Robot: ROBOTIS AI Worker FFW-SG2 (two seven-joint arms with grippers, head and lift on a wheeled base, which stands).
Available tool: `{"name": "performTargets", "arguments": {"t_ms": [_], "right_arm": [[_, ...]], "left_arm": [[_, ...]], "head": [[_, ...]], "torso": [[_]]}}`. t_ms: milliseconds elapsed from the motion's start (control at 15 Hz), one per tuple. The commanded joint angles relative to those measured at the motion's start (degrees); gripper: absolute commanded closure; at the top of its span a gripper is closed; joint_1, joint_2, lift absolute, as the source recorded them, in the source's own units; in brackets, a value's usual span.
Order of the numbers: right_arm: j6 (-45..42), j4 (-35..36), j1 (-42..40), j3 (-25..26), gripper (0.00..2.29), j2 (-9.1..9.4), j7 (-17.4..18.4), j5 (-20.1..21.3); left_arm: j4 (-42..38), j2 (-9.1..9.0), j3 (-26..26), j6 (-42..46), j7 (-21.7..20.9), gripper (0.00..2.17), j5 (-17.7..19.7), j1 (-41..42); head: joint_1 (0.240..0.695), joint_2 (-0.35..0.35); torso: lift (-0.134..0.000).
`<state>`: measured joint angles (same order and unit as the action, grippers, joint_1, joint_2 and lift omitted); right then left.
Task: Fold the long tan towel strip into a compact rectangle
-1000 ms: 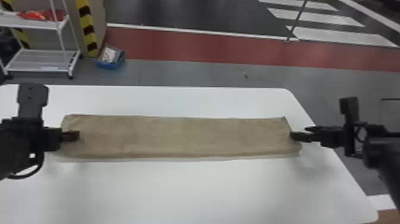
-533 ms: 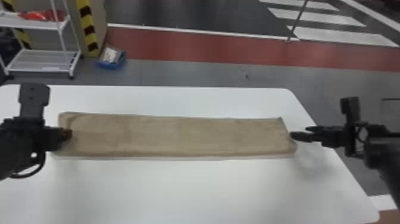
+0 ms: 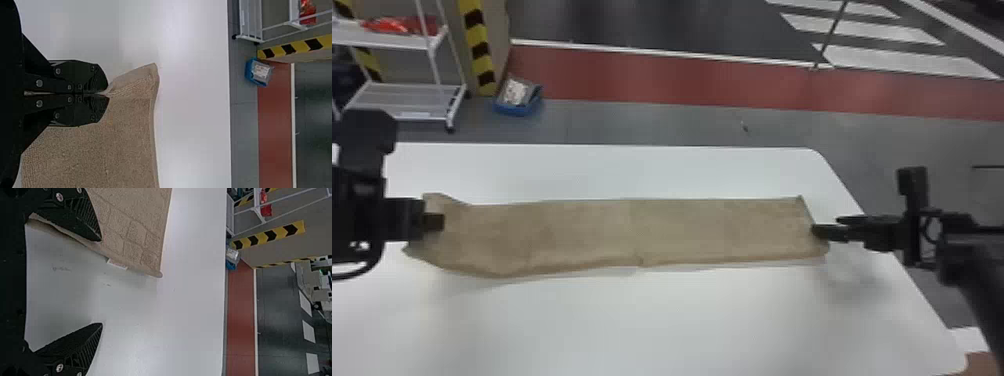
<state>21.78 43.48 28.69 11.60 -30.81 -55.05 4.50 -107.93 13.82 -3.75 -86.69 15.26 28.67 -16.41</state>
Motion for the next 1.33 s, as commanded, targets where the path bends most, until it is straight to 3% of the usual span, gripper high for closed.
{"name": "performTargets", "arguments": {"t_ms": [0, 67, 267, 467, 600, 733, 867, 1000, 1067, 1267], "right_arm": [[2.61, 7.4, -3.99, 1.67, 0.12, 1.81, -0.58, -2.48], [6.13, 12.41, -6.1, 2.9, 0.12, 2.78, -1.02, -3.27], [11.58, 23.22, -10.76, 6.86, 0.12, 5.85, -1.64, -3.79], [12.63, 31.75, -14.89, 9.4, 0.12, 9.63, -2.08, -8.72], [7.89, 34.39, -16.3, 6.59, 0.13, 13.24, -2.25, -8.63], [3.14, 34.65, -16.38, 2.99, 0.22, 17.89, -2.16, -7.92], [1.91, 34.3, -16.38, -1.49, 0.59, 21.85, -0.23, -7.22], [0.68, 34.03, -16.74, -5.19, 1.4, 25.72, 2.23, -7.05], [-1.96, 33.77, -17.44, -7.73, 1.69, 27.03, 4.34, -7.05], [-7.76, 30.61, -17.0, -15.03, 1.84, 27.56, 9.26, -8.01]], "left_arm": [[-1.23, -0.11, -4.6, -3.34, 2.67, 1.38, 13.43, -2.83], [-1.59, -0.2, -6.44, -3.34, 2.84, 1.38, 18.96, -3.27], [-5.45, -0.9, -8.11, -3.34, 4.78, 1.38, 23.36, -3.8], [-8.0, -0.64, -11.72, -3.34, 6.1, 1.38, 33.38, -3.89], [-7.21, -0.2, -14.09, -3.34, 6.01, 1.38, 40.15, -4.15], [-7.21, -0.29, -13.39, -3.34, 7.77, 1.38, 41.38, -6.61], [-7.21, -0.9, -12.86, -3.34, 9.7, 1.38, 43.84, -9.6], [-7.74, -1.34, -12.24, -3.34, 11.02, 1.38, 44.01, -11.1], [-8.53, -1.25, -12.07, -3.34, 11.72, 1.38, 44.28, -11.1], [-9.58, -1.08, -12.33, -3.34, 11.9, 1.38, 44.45, -10.04]], "head": [[0.695, -0.202], [0.695, -0.201], [0.695, -0.205], [0.695, -0.196], [0.695, -0.186], [0.687, -0.157], [0.677, -0.111], [0.659, -0.043], [0.653, -0.019], [0.648, 0.055]], "torso": [[-0.128], [-0.128], [-0.128], [-0.128], [-0.128], [-0.128], [-0.128], [-0.128], [-0.128], [-0.128]]}}
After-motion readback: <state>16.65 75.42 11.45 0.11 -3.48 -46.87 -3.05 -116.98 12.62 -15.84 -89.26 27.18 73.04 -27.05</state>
